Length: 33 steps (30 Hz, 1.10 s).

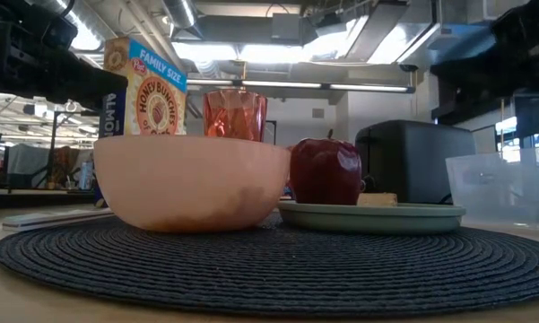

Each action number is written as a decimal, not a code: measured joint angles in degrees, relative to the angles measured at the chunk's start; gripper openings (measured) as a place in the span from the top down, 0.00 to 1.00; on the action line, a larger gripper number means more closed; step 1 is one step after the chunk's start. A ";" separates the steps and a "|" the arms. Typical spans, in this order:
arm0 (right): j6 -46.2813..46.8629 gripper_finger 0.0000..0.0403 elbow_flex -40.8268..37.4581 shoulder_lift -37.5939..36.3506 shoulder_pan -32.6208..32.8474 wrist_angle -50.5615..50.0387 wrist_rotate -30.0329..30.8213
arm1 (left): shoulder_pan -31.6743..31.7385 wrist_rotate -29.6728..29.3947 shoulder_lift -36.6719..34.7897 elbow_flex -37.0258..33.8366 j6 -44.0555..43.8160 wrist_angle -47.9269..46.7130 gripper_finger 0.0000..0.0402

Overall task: Arrange a breakfast setting
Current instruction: Return to Home Position

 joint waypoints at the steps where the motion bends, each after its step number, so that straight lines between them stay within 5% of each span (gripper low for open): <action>1: -0.46 1.00 0.00 -1.61 0.00 -0.15 -0.57 | 0.00 0.00 0.00 0.00 0.02 0.00 1.00; 5: -1.79 1.00 0.00 -8.48 0.00 -3.97 -1.29 | -0.01 0.00 -0.02 0.00 0.04 0.00 1.00; 33: 0.69 1.00 0.00 -8.01 0.00 -12.09 -2.97 | -0.02 -0.02 -0.02 0.00 0.09 0.02 1.00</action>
